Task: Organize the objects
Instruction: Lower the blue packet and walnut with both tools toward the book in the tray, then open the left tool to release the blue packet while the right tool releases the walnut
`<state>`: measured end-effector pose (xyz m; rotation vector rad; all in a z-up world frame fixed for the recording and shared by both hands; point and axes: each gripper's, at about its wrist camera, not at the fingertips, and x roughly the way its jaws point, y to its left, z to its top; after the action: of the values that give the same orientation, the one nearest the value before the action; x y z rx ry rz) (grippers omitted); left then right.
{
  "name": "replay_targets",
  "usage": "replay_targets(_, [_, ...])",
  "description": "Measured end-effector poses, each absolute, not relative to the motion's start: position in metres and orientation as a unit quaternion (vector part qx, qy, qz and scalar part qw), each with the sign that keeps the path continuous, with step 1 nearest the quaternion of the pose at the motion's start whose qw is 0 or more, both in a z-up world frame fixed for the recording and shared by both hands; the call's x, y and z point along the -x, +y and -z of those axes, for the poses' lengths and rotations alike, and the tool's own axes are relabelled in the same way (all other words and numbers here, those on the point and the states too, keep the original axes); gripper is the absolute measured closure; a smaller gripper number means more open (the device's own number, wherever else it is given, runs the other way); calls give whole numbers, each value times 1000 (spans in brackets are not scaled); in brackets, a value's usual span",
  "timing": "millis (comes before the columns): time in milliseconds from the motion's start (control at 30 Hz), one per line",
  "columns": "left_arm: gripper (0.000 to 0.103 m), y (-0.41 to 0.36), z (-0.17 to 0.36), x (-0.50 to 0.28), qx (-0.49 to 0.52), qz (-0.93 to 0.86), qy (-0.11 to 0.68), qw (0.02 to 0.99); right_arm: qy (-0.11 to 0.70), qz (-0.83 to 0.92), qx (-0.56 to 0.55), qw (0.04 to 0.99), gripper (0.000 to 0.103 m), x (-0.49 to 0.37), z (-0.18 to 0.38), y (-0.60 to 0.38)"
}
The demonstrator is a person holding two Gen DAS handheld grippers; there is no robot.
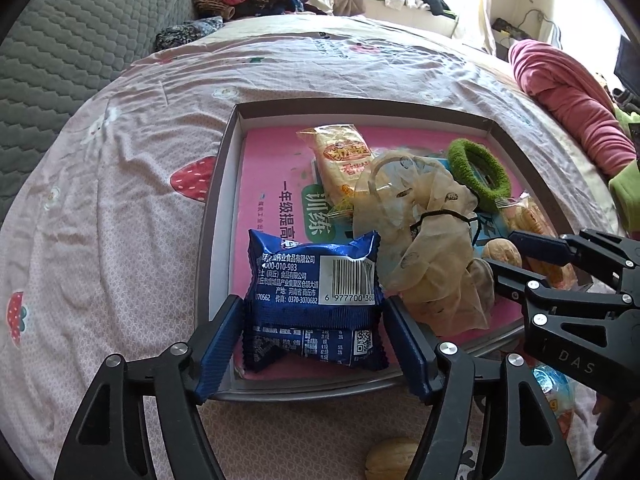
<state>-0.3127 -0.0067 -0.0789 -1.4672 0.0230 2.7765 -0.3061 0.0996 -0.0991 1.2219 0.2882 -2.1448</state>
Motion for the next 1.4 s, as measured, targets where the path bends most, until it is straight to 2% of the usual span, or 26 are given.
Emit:
replay_targets(300, [26,-13,64,310,452,-892,4,-15,109,823,-458,316,52,307,90,104])
replay_targets(800, [25,-16,41,302,440,-898,5,-22,109,834,-440,314,51,300,61,109])
replay_targets(900, [24,-16,37,300,438,-898,7,-23,109,836,-438,313,46,299,55,109])
replay_targets(1067, [22,-16,28,295,433,-901,8,-28,109,838,-433,313,46,296,46,111])
replay_targets(1300, [21,-15,13,287,425,-905,8,-31,108,843,-425,312,39,289,32,115])
replay_targets(1400, [20,-15,5,283,421,-907,11,-33,107,846,-419,312,34,285,23,116])
